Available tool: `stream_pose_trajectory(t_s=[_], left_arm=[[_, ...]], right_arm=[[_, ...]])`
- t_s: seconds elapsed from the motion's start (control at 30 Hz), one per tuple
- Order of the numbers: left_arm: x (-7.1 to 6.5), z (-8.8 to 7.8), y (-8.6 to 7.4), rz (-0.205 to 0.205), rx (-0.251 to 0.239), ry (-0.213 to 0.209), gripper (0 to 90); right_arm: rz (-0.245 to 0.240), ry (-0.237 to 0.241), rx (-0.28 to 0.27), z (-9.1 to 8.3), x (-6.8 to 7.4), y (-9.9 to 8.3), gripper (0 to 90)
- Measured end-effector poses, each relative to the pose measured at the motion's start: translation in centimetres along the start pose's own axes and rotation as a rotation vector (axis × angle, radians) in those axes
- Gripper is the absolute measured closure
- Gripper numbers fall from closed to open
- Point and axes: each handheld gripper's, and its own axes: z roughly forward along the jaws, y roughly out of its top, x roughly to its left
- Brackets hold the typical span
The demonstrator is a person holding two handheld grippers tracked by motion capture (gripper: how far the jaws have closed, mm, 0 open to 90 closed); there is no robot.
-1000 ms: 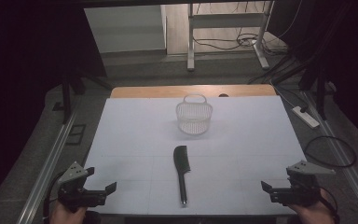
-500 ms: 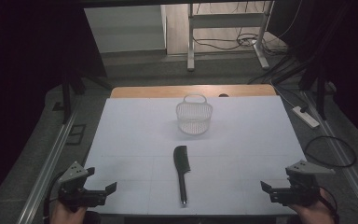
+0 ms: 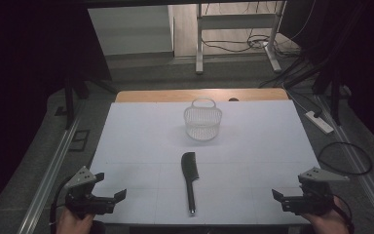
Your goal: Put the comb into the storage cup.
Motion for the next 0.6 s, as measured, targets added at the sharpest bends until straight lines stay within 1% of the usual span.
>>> stream_pose_trajectory(t_s=[0.1, 0.2, 0.23, 0.27, 0.4, 0.6], left_arm=[[-0.1, 0.2, 0.2, 0.008, 0.002, -0.005, 0.0], [-0.2, 0.5, 0.3, 0.021, 0.009, -0.028, 0.0], [-0.2, 0.5, 0.3, 0.021, 0.009, -0.028, 0.0], [-0.2, 0.7, 0.5, 0.037, 0.012, -0.040, 0.0], [-0.3, 1.3, 0.8, 0.050, 0.017, -0.073, 0.0], [-0.7, 2.3, 1.3, 0.062, 0.038, -0.085, 0.0]], right_arm=[[-0.001, 0.001, 0.000, 0.0, 0.0, 0.0, 0.0], [-0.002, 0.002, 0.001, 0.0, 0.0, 0.0, 0.0], [-0.002, 0.001, 0.001, 0.0, 0.0, 0.0, 0.0], [-0.002, 0.002, 0.001, 0.0, 0.0, 0.0, 0.0], [0.000, 0.002, 0.005, 0.1, 0.0, 0.0, 0.0], [0.007, 0.003, 0.006, 0.1, -0.1, 0.0, 0.0]])
